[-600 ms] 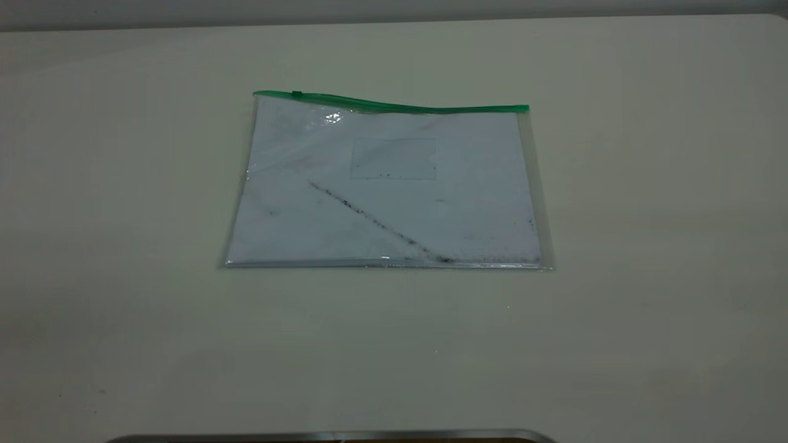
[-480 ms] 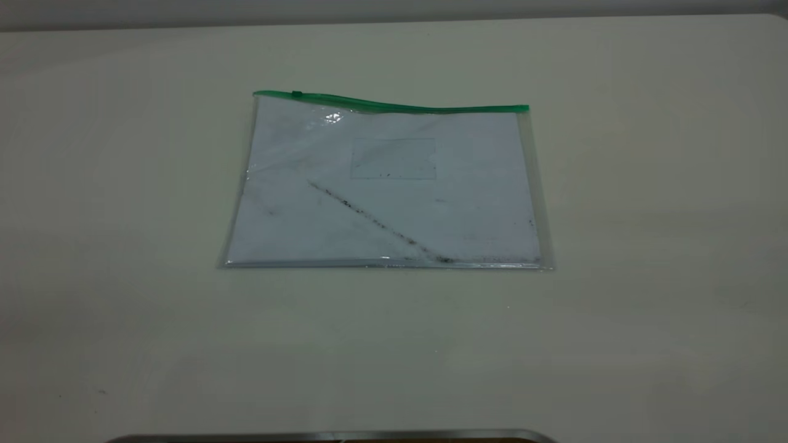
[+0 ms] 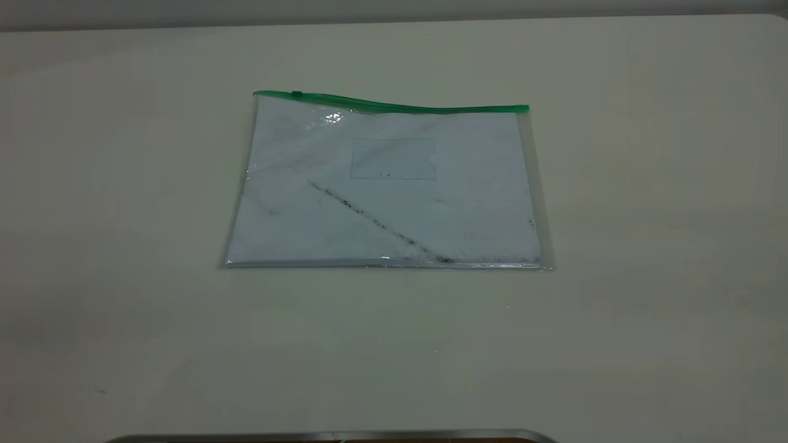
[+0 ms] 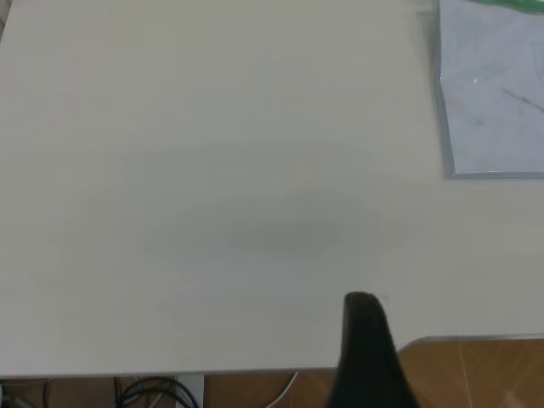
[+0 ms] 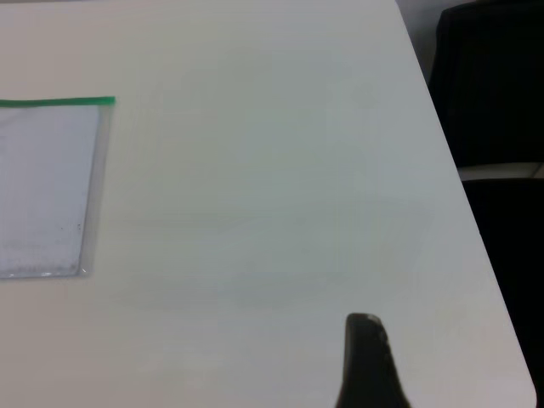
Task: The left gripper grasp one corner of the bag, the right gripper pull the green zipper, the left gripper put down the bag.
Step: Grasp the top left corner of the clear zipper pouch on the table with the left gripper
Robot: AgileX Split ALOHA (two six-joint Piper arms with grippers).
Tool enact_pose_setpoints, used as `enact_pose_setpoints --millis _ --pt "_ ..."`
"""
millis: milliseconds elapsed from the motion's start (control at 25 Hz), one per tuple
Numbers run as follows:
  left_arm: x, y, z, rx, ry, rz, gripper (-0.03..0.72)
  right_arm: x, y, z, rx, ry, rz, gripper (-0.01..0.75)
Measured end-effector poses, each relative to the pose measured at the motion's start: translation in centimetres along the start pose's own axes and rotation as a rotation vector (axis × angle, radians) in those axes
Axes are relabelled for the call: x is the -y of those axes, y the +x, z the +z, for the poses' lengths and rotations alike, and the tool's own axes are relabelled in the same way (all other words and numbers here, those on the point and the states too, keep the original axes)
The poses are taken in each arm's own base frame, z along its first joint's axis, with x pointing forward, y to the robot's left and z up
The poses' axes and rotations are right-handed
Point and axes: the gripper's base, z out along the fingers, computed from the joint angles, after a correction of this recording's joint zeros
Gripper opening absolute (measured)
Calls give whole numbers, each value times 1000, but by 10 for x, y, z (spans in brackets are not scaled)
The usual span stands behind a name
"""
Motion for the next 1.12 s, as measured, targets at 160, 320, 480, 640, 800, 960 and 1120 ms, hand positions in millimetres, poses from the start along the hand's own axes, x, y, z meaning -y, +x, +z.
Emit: enact_pose_setpoints --millis 160,320,480,640,800,960,1120 --pt "0 0 0 0 0 0 581 0 0 0 0 0 0 534" --pt "0 0 0 0 0 0 581 0 0 0 0 0 0 534" --pt "0 0 0 0 0 0 581 0 0 0 0 0 0 534" --pt "0 0 0 0 0 0 581 0 0 0 0 0 0 534" --pt "0 0 0 0 0 -2 581 0 0 0 0 0 0 534" --pt "0 0 0 0 0 -2 581 0 0 0 0 0 0 534" --pt "-1 -9 3 -33 -11 0 581 -2 -1 -1 2 -23 12 534"
